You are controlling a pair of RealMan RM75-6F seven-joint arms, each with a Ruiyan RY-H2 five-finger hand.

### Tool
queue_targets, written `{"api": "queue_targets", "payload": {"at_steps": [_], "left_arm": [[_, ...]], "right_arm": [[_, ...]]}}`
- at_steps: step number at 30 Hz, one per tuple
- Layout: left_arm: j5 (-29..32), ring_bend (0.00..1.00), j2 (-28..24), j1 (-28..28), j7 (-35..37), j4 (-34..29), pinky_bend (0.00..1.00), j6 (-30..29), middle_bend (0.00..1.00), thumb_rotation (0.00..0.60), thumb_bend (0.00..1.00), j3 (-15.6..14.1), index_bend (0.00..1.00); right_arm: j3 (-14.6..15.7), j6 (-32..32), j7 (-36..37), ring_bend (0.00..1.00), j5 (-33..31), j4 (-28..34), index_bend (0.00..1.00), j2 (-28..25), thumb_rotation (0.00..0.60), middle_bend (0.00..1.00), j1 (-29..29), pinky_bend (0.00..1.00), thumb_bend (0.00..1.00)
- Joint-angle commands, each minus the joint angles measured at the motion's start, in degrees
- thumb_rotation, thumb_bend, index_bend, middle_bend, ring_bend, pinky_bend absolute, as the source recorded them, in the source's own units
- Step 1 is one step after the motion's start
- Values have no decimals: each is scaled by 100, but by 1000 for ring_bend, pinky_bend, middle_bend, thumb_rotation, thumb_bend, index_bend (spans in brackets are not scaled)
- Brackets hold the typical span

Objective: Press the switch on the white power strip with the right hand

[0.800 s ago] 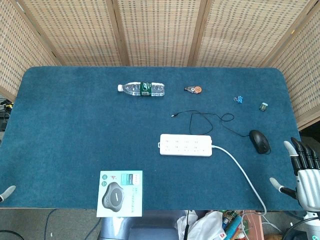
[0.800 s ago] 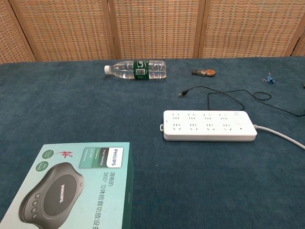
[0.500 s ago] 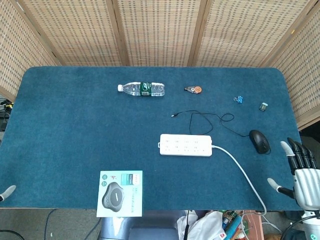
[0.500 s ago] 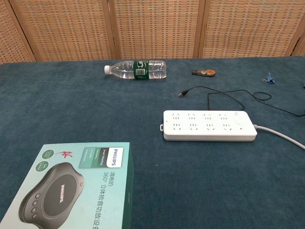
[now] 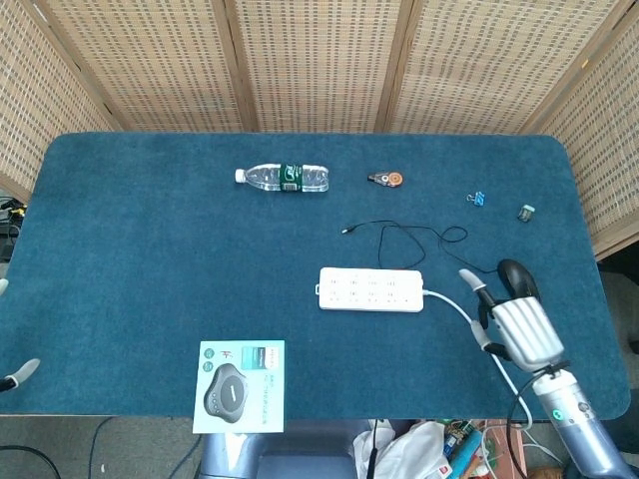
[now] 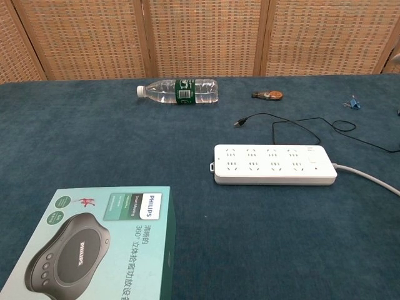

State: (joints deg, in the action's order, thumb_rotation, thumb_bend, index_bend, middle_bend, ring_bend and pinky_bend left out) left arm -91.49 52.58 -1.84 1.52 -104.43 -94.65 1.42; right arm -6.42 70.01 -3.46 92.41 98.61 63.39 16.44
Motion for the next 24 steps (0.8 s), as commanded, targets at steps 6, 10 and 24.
{"api": "queue_targets", "payload": {"at_steps": [6,10,24], "left_arm": [[149,0,17,49,0,54,0,118,0,600,0,39,0],[170,0,24,57,-7,61,0,139,0,600,0,42,0],[236,0,21,75,-64,40,0,191,0,600,0,51,0]], "right_arm": [[-143,-1739,-720,890,-1201,147,123,363,600,772,1019,1000,908],[-190,-2077,-992,893,-1750,204,153,473,600,772,1246,1000,947],[-129,-2199,-2332,893,-3676,-204,180,1140,600,772,1921,1000,953]]}}
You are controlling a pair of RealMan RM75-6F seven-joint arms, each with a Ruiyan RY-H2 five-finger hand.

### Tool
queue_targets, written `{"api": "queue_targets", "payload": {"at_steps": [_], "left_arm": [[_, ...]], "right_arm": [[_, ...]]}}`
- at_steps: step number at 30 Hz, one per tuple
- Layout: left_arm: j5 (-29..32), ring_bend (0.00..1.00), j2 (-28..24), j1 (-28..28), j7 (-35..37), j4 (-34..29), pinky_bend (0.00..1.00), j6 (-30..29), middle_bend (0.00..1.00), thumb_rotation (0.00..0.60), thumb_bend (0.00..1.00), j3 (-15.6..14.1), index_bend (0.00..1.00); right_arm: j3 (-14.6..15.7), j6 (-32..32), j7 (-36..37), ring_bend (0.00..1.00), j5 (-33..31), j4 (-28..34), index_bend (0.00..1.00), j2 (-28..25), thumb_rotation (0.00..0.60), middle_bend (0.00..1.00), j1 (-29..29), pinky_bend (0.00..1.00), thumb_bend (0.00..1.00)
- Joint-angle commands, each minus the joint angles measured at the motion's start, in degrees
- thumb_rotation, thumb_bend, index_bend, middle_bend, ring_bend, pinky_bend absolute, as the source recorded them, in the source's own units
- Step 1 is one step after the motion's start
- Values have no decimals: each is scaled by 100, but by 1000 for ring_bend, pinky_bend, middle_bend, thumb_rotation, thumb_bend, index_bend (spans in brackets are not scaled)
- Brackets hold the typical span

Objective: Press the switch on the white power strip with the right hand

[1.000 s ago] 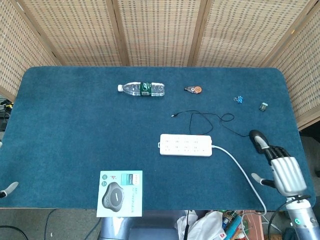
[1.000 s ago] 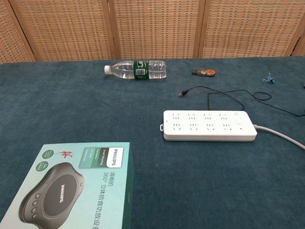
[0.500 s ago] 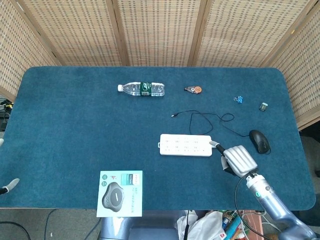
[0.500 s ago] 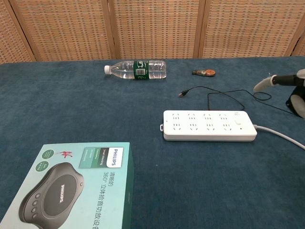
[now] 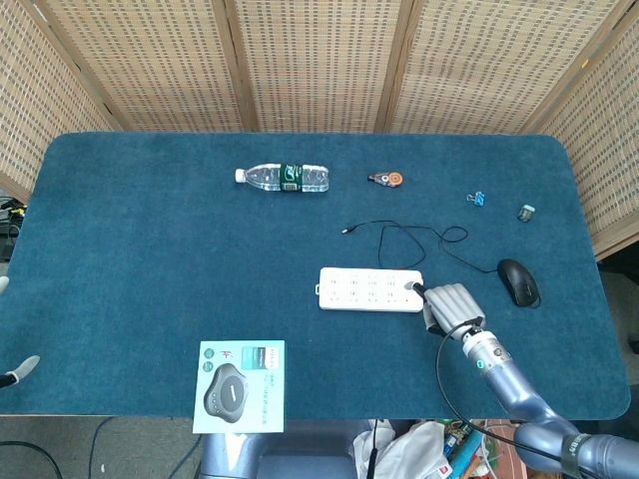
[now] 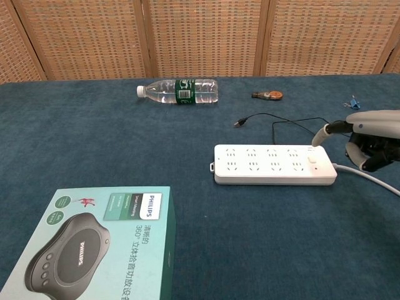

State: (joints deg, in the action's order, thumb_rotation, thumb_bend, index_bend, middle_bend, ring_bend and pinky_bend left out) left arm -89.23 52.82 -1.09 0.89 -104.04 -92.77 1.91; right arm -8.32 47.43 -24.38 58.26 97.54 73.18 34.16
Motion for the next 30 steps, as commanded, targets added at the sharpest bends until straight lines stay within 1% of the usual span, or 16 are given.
{"api": "queue_targets", "payload": {"at_steps": [1,5,16,30], "left_arm": [[19,0,-3,0,5,3,0,5,0,600,0,4,0],[42,0,-5,5,11,4,0,14,0,600,0,13,0],[55,0,-6,13,-30,-23,0,40,0,600,0,9,0],[74,0,-21,14,-32,-55,0,43,0,600,0,15,0]], "right_arm": [[80,83,-301,893,-331,-119,180,193,600,772,177,1000,954],[163,152,-464,893,-559,-115,180,258,600,773,275,1000,954],[284,272,-605,893,-753,-80,180,298,600,772,424,1000,954],[459,317,-855,893,-1169,-183,180,392,600,772,618,1000,954]]}}
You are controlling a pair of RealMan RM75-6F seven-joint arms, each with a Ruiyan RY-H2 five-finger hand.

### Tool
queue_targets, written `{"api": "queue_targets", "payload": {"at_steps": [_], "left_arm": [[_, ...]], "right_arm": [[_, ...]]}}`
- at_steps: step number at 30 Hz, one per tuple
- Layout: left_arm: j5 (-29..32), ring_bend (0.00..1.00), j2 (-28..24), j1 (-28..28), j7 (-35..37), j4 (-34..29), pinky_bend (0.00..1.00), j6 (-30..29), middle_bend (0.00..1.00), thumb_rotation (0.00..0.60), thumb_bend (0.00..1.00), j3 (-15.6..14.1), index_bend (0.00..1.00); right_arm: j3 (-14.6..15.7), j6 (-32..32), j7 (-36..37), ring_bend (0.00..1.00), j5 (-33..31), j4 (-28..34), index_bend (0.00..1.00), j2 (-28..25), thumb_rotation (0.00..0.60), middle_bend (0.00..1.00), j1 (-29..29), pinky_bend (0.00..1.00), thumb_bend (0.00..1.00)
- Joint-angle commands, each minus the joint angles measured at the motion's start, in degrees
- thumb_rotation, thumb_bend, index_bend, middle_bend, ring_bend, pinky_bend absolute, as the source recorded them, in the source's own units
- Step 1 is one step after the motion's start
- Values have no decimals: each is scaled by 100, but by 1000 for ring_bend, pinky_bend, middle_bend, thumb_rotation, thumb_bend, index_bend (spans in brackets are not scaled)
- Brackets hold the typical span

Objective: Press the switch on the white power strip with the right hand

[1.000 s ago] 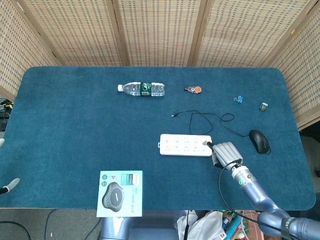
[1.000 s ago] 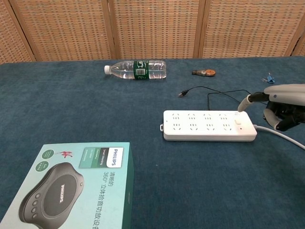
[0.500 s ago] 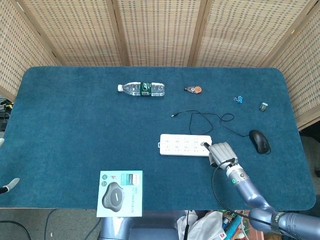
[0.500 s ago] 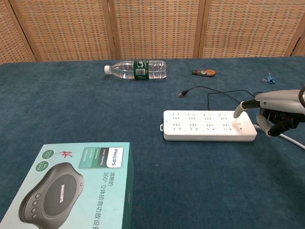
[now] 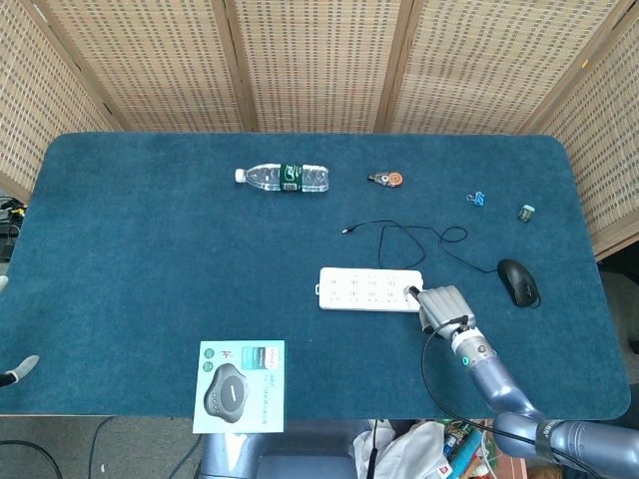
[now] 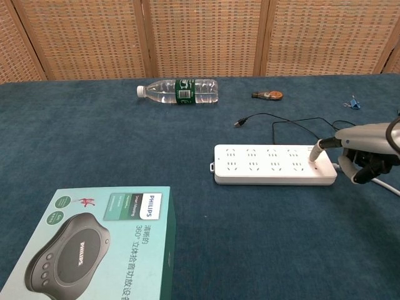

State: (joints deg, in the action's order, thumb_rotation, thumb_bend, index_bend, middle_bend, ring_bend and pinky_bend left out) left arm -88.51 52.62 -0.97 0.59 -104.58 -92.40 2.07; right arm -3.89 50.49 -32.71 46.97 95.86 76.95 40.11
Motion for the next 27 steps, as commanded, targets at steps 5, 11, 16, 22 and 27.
{"api": "queue_targets", "payload": {"at_steps": [5,11,16,22,27], "left_arm": [[13,0,8,9,-22,4,0,17,0,600,0,4,0],[21,0,31,17,-60,17,0,33,0,600,0,2,0],[37,0,42,14,-52,39,0,26,0,600,0,10,0],[39,0,39,7,6,84,0,21,0,600,0,7,0],[30,0,25,0,18,63,0,0,0,600,0,10,0]], "right_arm": [[62,15,-83,893,-222,-133,180,76,600,772,100,1000,954],[138,69,-228,893,-379,-170,180,152,600,772,201,1000,954],[222,111,-434,893,-642,-152,181,180,600,773,305,1000,954],[207,316,-458,893,-617,71,185,96,600,772,342,1000,954],[134,574,-407,893,-377,449,185,-138,600,772,322,1000,954]]}}
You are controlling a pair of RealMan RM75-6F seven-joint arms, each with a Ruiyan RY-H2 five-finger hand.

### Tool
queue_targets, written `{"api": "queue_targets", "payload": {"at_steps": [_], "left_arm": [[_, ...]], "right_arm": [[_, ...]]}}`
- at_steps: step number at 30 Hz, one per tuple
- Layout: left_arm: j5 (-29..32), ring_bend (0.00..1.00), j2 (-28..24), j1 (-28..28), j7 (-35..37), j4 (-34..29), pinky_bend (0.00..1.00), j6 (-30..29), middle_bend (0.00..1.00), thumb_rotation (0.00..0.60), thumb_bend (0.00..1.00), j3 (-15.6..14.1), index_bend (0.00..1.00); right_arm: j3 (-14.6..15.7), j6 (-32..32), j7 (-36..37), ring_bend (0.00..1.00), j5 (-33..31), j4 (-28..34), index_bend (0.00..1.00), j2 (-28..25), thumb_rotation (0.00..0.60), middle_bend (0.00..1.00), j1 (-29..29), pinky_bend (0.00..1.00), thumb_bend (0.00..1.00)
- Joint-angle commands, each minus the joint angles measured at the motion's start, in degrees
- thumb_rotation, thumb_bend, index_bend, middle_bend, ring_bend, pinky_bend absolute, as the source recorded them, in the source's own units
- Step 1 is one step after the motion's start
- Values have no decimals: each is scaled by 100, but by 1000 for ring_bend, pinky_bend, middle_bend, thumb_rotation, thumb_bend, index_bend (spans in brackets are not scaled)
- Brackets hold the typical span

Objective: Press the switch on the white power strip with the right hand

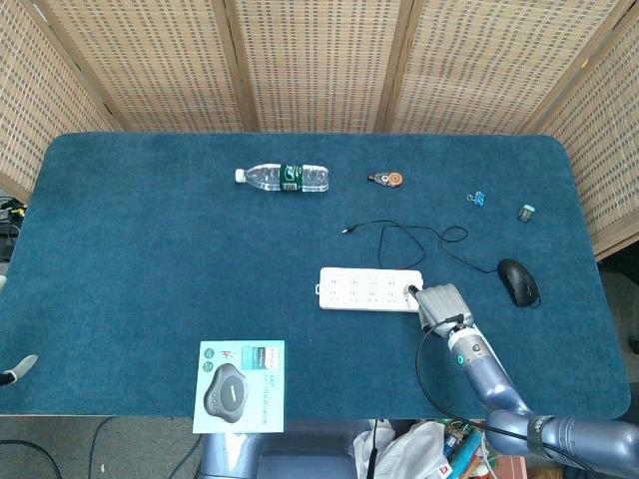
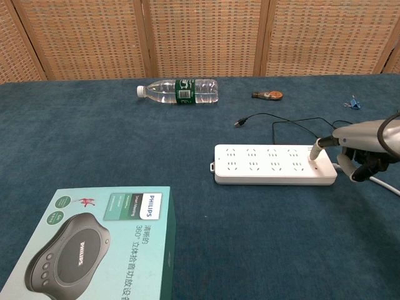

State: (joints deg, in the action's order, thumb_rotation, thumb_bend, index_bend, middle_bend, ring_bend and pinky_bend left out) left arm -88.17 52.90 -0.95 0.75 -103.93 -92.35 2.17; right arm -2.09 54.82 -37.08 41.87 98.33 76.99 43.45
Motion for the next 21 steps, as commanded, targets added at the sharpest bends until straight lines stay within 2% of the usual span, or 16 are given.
{"api": "queue_targets", "payload": {"at_steps": [1,6,10,12,13,14,15,16,17,18,19,21], "left_arm": [[-9,0,-5,-4,1,-6,0,-10,0,600,0,-1,0],[-63,0,-22,-21,22,-28,0,-40,0,600,0,-21,0],[-95,0,-48,-41,61,-46,0,-79,0,600,0,-30,0],[-117,0,-60,-55,89,-46,0,-99,0,600,0,-41,0],[-129,0,-65,-64,109,-35,0,-108,0,600,0,-49,0],[-141,0,-67,-68,119,-28,0,-115,0,600,0,-53,0],[-147,0,-68,-71,127,-18,0,-117,0,600,0,-58,0],[-159,0,-66,-73,139,-3,0,-115,0,600,0,-67,0],[-165,0,-63,-74,142,4,0,-115,0,600,0,-69,0],[-168,0,-62,-71,140,8,0,-111,0,600,0,-70,0],[-174,0,-60,-71,133,11,0,-108,0,600,0,-74,0],[-185,0,-52,-69,118,19,0,-100,0,600,0,-81,0]], "right_arm": [[-67,195,40,893,179,303,185,-206,600,773,-16,1000,954],[-146,553,237,893,614,961,185,-680,600,772,-165,1000,954],[-90,1224,895,892,1719,1173,193,-893,600,772,-652,998,944],[19,1725,1508,840,2512,1063,194,-924,600,733,-1041,922,757],[122,1994,1856,741,2948,940,188,-942,600,647,-1257,807,518],[214,2182,2085,571,3256,825,165,-963,600,506,-1409,644,256],[302,2358,2258,437,3511,699,141,-982,600,399,-1549,526,129],[406,2582,2409,241,3794,532,92,-1005,600,240,-1722,360,21],[472,2713,2509,96,3974,425,45,-1008,600,116,-1827,217,0],[502,2792,2570,41,4066,360,24,-1008,600,62,-1892,142,0],[550,2914,2654,4,4186,280,4,-1009,600,13,-1996,64,0],[629,3094,2770,0,4366,170,0,-1016,600,0,-2160,8,0]]}}
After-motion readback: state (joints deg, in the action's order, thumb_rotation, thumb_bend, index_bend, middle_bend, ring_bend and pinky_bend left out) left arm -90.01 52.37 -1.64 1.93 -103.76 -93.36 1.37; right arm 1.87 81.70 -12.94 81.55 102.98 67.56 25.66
